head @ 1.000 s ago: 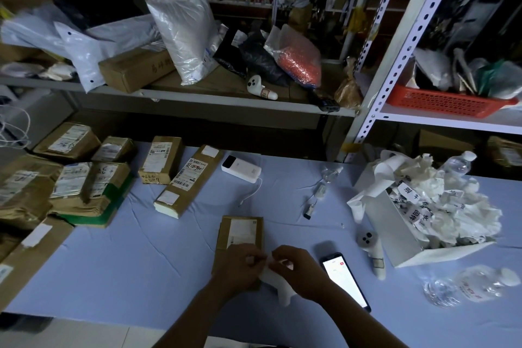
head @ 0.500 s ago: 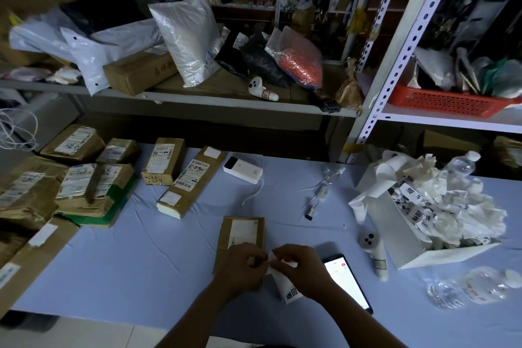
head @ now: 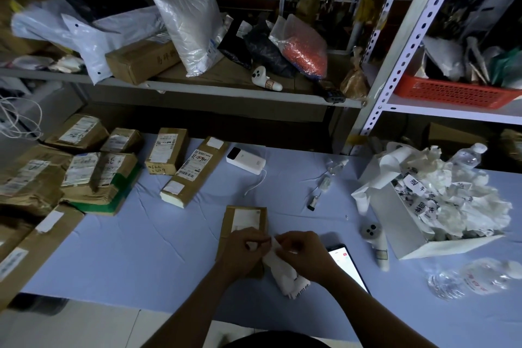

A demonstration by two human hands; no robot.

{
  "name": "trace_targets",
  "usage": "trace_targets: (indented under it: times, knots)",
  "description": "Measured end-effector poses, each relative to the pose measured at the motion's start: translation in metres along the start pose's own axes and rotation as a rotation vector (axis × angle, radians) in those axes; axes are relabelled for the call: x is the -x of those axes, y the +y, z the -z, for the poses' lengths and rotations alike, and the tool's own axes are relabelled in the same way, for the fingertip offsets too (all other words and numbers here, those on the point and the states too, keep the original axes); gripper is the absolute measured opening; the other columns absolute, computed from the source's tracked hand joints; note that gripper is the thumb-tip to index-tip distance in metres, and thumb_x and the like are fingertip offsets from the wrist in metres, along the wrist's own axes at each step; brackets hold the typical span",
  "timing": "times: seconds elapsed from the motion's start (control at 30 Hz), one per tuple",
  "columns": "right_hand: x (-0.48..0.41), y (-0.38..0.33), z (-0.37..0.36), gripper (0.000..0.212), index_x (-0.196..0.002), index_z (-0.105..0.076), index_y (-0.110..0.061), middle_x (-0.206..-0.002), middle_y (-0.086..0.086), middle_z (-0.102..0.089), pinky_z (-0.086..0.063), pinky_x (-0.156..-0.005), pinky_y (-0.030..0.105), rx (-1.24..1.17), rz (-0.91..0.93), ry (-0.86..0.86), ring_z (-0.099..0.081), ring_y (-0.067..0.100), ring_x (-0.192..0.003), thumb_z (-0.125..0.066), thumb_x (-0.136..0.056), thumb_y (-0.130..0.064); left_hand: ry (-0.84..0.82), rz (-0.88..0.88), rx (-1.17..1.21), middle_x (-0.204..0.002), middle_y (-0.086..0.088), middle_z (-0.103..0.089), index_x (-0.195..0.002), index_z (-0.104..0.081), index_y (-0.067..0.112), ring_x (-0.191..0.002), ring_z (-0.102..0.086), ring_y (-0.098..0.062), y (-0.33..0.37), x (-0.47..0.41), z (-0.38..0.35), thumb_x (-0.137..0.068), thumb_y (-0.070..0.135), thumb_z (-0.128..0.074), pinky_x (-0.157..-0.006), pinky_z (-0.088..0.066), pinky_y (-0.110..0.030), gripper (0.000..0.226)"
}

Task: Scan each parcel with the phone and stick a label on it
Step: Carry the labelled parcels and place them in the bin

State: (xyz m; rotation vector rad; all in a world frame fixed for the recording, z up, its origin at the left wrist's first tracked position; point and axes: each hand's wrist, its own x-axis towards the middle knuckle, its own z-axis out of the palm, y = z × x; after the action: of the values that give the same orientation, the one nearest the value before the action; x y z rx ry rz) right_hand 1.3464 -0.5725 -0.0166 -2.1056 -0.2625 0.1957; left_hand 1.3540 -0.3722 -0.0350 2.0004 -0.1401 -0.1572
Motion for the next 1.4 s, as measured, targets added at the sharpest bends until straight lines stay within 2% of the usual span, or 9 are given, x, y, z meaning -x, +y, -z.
trace_targets:
  times: [0.33, 0.53, 0.67, 0.83, 0.97, 1.03, 1.1, 1.27, 1.4]
  knots:
    - [0.000, 0.002, -0.001, 0.011, -0.093, -0.081, -0.010, -0.105, -0.011, -0.076, -0.058, -0.084, 0.023, -0.049, -0.041, -0.003, -0.071, 0.001, -0.093, -0.075, -0.091, -0.018, 0.010, -0.032, -0.027, -0.095, 0.012, -0.072, -0.098, -0.078, 0.020, -0.092, -0.066, -0.002, 0.003, 0.001, -0.003, -0.087, 0.020, -0.077, -0.083, -0.054, -0.022, 0.011]
    - [0.000, 0.004, -0.005, 0.009, -0.092, -0.081, -0.010, -0.107, -0.012, -0.076, -0.057, -0.083, 0.020, -0.065, -0.072, -0.007, -0.071, 0.002, -0.096, -0.074, -0.090, -0.016, 0.030, -0.003, -0.183, -0.090, 0.021, -0.063, -0.100, -0.077, 0.021, -0.086, -0.059, 0.012, 0.008, 0.003, -0.005, -0.091, 0.023, -0.070, -0.074, -0.041, -0.002, 0.012]
    - [0.001, 0.004, -0.008, 0.008, -0.089, -0.081, -0.009, -0.107, -0.012, -0.076, -0.058, -0.082, 0.023, -0.100, -0.097, 0.003, -0.072, 0.003, -0.093, -0.074, -0.089, -0.013, 0.023, -0.049, -0.335, -0.091, 0.002, -0.069, -0.097, -0.073, 0.013, -0.082, -0.061, -0.009, 0.012, 0.003, -0.007, -0.097, 0.024, -0.061, -0.066, -0.036, -0.005, 0.016]
    - [0.000, 0.011, -0.003, 0.015, -0.090, -0.080, -0.029, -0.090, -0.013, -0.077, -0.060, -0.073, 0.024, -0.149, -0.298, 0.072, -0.072, 0.005, -0.081, -0.076, -0.088, -0.015, 0.249, 0.126, -0.098, -0.087, 0.001, -0.069, -0.090, -0.069, 0.013, -0.082, -0.065, -0.012, 0.023, -0.001, 0.001, -0.096, 0.015, -0.063, -0.072, -0.054, -0.022, 0.008]
    - [0.003, 0.030, 0.009, 0.026, -0.109, -0.076, -0.008, -0.111, 0.009, -0.073, -0.049, -0.085, 0.025, 0.203, -0.562, 0.268, -0.069, 0.021, -0.099, -0.078, -0.084, -0.014, 0.490, 0.255, 0.013, -0.088, 0.005, -0.069, -0.087, -0.067, 0.019, -0.080, -0.068, -0.010, 0.027, -0.001, 0.018, -0.098, 0.019, -0.061, -0.060, -0.058, -0.023, 0.012]
    - [0.002, 0.026, 0.007, 0.045, -0.120, -0.068, -0.008, -0.118, 0.013, -0.063, -0.046, -0.085, 0.027, 0.274, -0.524, 0.364, -0.062, 0.025, -0.105, -0.083, -0.079, -0.016, 0.569, 0.198, -0.116, -0.089, 0.004, -0.069, -0.088, -0.068, 0.017, -0.080, -0.068, -0.014, 0.027, -0.002, 0.021, -0.097, 0.019, -0.061, -0.063, -0.060, -0.031, 0.011]
    - [-0.007, 0.006, -0.002, 0.043, -0.119, -0.064, -0.017, -0.102, 0.006, -0.069, -0.054, -0.073, 0.028, 0.118, -0.417, 0.298, -0.068, 0.018, -0.087, -0.083, -0.080, -0.021, 0.580, 0.092, -0.320, -0.093, -0.004, -0.071, -0.093, -0.070, 0.011, -0.081, -0.068, -0.021, 0.025, -0.003, 0.021, -0.096, 0.021, -0.063, -0.069, -0.060, -0.036, 0.012]
    - [-0.050, -0.050, -0.026, 0.029, -0.114, -0.065, -0.010, -0.095, 0.017, -0.076, -0.061, -0.068, 0.030, -0.805, -0.533, 0.182, -0.077, 0.026, -0.082, -0.075, -0.091, -0.025, 0.566, -0.380, -0.762, -0.090, -0.011, -0.073, -0.089, -0.073, 0.006, -0.076, -0.069, -0.025, 0.019, -0.003, 0.015, -0.074, 0.020, -0.084, -0.068, -0.052, -0.029, 0.024]
    - [-0.066, -0.054, -0.024, 0.037, -0.120, -0.064, -0.014, -0.093, 0.020, -0.075, -0.063, -0.075, 0.037, -0.787, -0.518, 0.195, -0.076, 0.031, -0.085, -0.076, -0.086, -0.003, 0.508, -0.544, -0.812, -0.109, -0.009, -0.072, -0.105, -0.075, 0.010, -0.102, -0.067, -0.025, 0.013, -0.003, 0.015, -0.077, 0.036, -0.082, -0.087, -0.051, -0.040, 0.039]
